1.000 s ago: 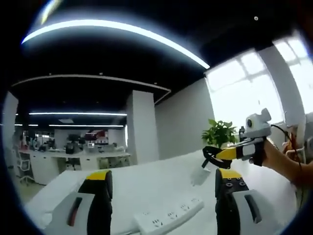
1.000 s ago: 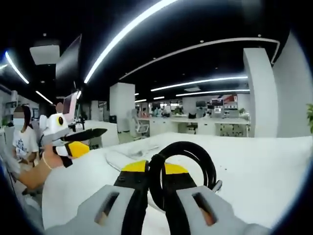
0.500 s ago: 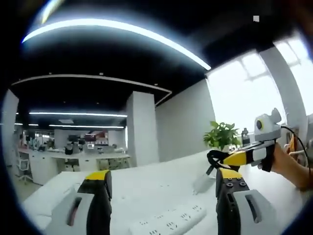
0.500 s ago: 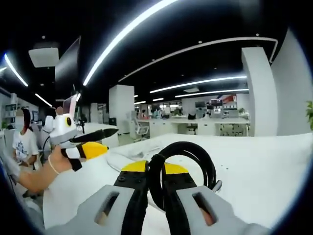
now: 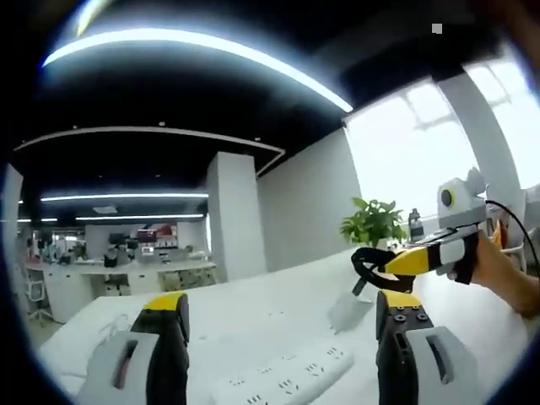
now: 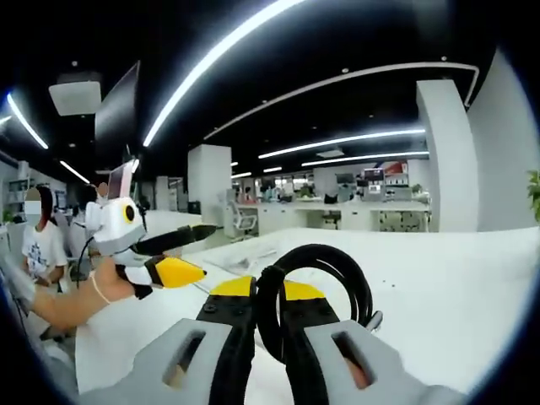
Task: Straighten the power strip on the desk, plug the charger into it
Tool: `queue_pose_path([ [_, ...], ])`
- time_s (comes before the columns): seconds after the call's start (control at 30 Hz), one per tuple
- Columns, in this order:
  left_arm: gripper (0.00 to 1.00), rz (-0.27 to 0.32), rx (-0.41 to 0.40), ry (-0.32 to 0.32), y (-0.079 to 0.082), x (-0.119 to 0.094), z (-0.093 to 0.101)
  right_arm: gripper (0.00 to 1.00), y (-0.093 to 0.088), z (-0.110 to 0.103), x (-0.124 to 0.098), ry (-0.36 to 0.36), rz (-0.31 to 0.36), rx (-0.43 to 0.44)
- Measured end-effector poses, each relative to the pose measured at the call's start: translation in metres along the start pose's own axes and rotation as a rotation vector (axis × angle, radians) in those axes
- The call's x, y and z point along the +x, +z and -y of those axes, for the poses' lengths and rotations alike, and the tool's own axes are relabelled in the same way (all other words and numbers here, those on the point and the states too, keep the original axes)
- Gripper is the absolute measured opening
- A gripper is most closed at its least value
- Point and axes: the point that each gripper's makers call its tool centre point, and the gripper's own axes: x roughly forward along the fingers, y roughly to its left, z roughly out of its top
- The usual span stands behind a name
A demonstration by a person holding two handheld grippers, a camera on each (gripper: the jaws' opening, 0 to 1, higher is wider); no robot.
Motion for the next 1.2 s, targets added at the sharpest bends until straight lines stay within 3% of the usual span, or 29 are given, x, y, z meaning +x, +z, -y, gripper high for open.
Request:
queue_pose_path([
  [0.5, 0.95, -0.052, 0.123, -0.040, -0.035, 0.013, 0.045, 0.09, -0.005, -0.009, -0.002, 0.006, -0.004, 0.016],
  [0.83, 0.95, -0.039, 0.167, 0.033, -0.044, 0.015, 0.053, 0.09, -0.010, -0.011, -0.002, 0.012, -0.009, 0.049],
  [1.0, 0.93, -0.019, 0.195, 0.103, -0.042, 0.016, 0.050, 0.09, -0.013, -0.014, 0.001, 0.019, -0.018, 0.059],
  [1.2, 0.92, -0.046, 0.187, 0.134, -0.050, 0.022, 0.054, 0.09, -0.015, -0.018, 0.003, 0.025, -0.020, 0.053],
])
